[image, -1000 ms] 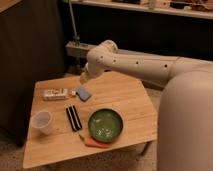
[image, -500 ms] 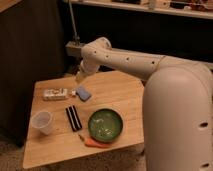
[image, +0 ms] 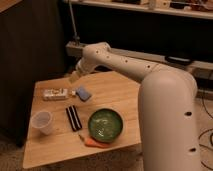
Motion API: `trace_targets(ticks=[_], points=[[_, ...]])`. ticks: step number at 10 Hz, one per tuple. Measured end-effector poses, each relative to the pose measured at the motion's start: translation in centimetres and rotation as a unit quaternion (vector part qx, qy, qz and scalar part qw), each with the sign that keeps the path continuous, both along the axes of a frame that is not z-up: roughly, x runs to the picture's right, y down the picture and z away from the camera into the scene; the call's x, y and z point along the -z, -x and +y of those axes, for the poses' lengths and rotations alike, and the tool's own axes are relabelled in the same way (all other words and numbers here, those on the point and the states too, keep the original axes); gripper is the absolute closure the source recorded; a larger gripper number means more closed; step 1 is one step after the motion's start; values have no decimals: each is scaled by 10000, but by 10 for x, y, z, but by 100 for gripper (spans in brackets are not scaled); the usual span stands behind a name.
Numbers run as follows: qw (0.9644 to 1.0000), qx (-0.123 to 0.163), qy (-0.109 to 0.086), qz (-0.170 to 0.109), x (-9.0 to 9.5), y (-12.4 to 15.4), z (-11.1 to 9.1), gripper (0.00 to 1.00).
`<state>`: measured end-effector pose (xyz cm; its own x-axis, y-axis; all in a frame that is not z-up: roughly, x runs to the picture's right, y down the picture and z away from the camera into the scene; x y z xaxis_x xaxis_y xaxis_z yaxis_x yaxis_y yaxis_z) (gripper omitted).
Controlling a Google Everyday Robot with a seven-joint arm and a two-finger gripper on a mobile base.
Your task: Place the bottle in the ceramic bowl
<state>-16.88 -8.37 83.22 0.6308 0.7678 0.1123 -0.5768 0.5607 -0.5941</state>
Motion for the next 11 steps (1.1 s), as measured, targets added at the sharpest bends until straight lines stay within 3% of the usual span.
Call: trace_targets(ticks=[3, 11], points=[[9984, 529, -207, -11, -18, 13, 0, 35], [9983, 535, -221, 98, -23, 10, -2, 35]])
